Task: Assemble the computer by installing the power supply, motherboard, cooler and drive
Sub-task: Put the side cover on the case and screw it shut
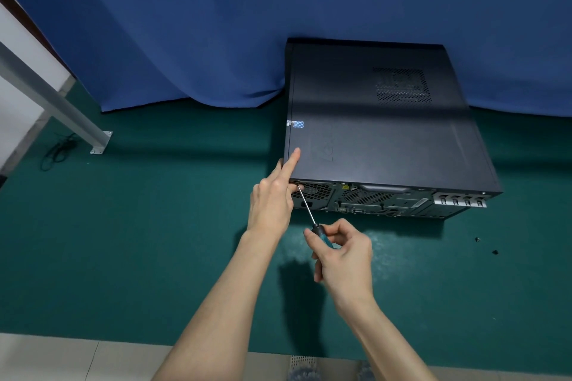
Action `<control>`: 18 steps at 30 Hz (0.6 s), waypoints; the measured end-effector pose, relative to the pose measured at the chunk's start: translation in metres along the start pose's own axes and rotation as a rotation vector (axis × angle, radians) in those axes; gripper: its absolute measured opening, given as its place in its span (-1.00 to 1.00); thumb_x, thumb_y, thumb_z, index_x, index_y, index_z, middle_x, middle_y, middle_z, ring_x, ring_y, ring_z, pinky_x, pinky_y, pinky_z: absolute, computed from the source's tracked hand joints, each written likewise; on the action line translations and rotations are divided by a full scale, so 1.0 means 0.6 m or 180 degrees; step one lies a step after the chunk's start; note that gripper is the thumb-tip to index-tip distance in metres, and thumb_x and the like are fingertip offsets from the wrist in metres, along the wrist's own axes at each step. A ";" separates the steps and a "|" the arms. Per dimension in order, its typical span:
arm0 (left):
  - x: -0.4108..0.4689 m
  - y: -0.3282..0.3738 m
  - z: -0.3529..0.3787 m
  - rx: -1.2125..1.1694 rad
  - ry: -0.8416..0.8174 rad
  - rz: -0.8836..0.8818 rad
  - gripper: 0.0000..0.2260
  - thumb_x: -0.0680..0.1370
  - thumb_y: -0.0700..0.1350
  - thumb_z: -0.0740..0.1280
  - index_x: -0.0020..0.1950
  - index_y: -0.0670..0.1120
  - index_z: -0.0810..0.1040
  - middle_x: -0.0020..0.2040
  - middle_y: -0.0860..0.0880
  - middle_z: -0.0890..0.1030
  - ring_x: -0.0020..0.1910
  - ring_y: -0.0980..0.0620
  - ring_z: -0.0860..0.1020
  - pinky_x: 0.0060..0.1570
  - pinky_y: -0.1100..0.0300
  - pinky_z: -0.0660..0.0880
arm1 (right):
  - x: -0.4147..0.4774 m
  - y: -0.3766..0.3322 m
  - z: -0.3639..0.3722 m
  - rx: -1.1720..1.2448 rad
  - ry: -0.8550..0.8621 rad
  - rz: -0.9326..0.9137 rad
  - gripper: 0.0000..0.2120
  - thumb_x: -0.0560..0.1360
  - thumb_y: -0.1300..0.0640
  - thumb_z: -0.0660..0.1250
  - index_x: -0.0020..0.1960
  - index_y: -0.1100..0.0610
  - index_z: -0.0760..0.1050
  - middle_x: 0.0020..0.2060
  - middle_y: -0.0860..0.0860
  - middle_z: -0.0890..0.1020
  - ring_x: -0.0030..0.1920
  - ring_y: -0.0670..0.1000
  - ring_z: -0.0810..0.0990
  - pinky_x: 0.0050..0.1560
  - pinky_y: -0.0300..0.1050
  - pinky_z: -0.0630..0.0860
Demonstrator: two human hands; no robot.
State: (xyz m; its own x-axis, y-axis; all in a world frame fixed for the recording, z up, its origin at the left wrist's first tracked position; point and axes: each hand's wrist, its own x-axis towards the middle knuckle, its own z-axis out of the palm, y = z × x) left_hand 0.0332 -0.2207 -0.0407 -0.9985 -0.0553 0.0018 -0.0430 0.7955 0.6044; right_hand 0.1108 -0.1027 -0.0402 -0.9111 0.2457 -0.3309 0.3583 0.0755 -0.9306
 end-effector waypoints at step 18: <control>-0.001 0.000 0.012 0.0170 0.0040 -0.0024 -0.41 0.59 -0.27 0.15 0.53 0.17 0.10 0.36 -0.10 0.48 0.15 -0.11 0.56 0.13 -0.03 0.42 | -0.011 -0.057 0.005 0.2528 -0.1127 0.2461 -0.70 0.36 0.01 0.47 -0.09 0.20 0.50 -0.41 0.06 0.53 -0.61 -0.11 0.36 -0.72 -0.34 0.15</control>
State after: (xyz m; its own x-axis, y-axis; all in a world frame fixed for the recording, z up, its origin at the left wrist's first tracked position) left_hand 0.0336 -0.2167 -0.0464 -0.9976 -0.0689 0.0077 -0.0528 0.8262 0.5610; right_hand 0.1040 -0.1096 -0.0069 -0.5561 -0.3319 -0.7619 0.7295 -0.6342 -0.2562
